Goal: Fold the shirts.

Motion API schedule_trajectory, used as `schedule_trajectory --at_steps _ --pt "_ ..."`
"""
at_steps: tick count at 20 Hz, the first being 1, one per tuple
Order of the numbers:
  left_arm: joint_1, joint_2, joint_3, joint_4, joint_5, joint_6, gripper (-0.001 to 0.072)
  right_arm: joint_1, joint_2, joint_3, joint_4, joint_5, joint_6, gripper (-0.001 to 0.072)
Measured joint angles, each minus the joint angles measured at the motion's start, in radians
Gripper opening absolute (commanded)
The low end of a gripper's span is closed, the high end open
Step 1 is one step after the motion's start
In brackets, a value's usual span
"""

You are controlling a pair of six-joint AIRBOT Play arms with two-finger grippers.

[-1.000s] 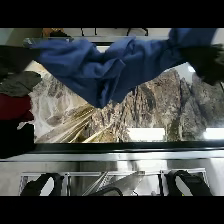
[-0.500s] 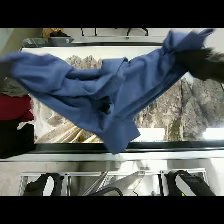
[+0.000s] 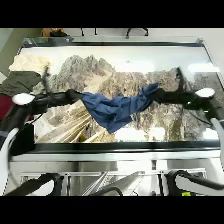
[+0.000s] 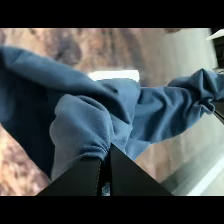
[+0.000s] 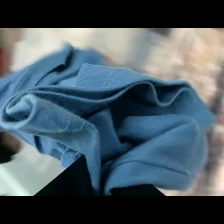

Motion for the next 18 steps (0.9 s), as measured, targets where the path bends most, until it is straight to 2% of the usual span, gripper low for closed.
schedule_trajectory --at_steps 1,2,3,4,8,9,10,13,17,18 --pt "-0.012 -0.081 0.05 -0.002 0.0 0.014 0.0321 -0.002 -0.047 -0.009 0.002 -0.031 -0.02 0.0038" --pt "-0.021 -0.159 0.115 -0.003 -0.003 0.023 0.0685 -0.006 -0.094 -0.008 0.008 -0.058 -0.043 0.0186" --pt "-0.027 -0.224 0.186 -0.003 -0.023 0.03 0.0678 -0.015 -0.131 0.003 0.01 -0.073 -0.061 0.0394" --pt "-0.031 -0.272 0.256 -0.003 -0.045 0.03 0.0678 -0.026 -0.158 0.019 0.012 -0.084 -0.077 0.0435" --pt "-0.012 -0.364 0.488 -0.002 -0.138 -0.016 0.0677 -0.125 -0.193 0.11 0.018 -0.04 -0.109 0.0454" --pt "0.001 -0.367 0.521 0.01 -0.169 -0.039 0.0677 -0.163 -0.188 0.126 0.017 -0.016 -0.11 0.0593" --pt "0.013 -0.367 0.541 0.027 -0.2 -0.062 0.0677 -0.2 -0.181 0.137 0.017 0.004 -0.114 0.0654" --pt "0.035 -0.338 0.515 0.134 -0.303 -0.145 0.0677 -0.294 -0.163 0.156 0.014 0.051 -0.117 0.0655" --pt "-0.014 -0.259 0.291 0.217 -0.338 -0.201 0.0676 -0.329 -0.188 0.163 0.004 0.074 -0.121 0.0652" --pt "-0.043 -0.239 0.221 0.219 -0.323 -0.207 0.0676 -0.326 -0.204 0.164 0.0 0.079 -0.121 0.0586"
